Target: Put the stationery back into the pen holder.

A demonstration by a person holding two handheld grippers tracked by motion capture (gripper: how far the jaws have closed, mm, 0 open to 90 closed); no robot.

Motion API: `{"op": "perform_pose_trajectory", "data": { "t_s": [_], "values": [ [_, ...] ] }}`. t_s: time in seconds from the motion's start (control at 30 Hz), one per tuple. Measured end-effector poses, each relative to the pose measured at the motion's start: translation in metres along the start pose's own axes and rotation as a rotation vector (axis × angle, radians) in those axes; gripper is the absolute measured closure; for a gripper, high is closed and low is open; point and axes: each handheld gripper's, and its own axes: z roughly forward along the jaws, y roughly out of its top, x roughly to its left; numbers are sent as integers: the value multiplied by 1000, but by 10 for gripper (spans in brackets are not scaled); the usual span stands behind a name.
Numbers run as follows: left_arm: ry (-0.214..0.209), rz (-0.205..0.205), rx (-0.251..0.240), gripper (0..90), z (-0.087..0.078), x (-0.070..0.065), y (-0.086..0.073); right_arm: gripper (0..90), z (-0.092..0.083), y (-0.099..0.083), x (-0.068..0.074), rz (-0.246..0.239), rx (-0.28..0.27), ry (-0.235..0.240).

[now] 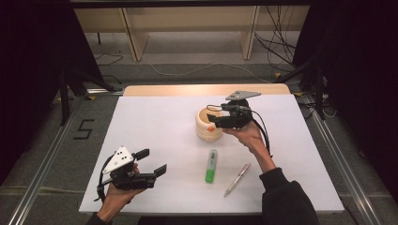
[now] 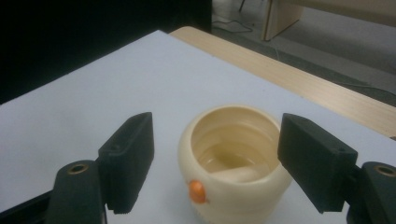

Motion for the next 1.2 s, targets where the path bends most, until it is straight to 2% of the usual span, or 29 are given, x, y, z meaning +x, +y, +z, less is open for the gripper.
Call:
{"op": "perform_pose_trajectory", "data": {
  "t_s": [0.27, 0.53, 1.2],
  "values": [
    [1, -2, 0, 118, 1, 0, 0, 276, -20, -11, 3, -41, 55, 51],
    [1, -1, 0, 118, 1, 0, 0, 270, -27, -33, 3, -59, 121, 78],
    [0, -1, -3, 118, 0, -1, 1, 275, -41, -73, 21, -165, 330, 176]
  ]
}}
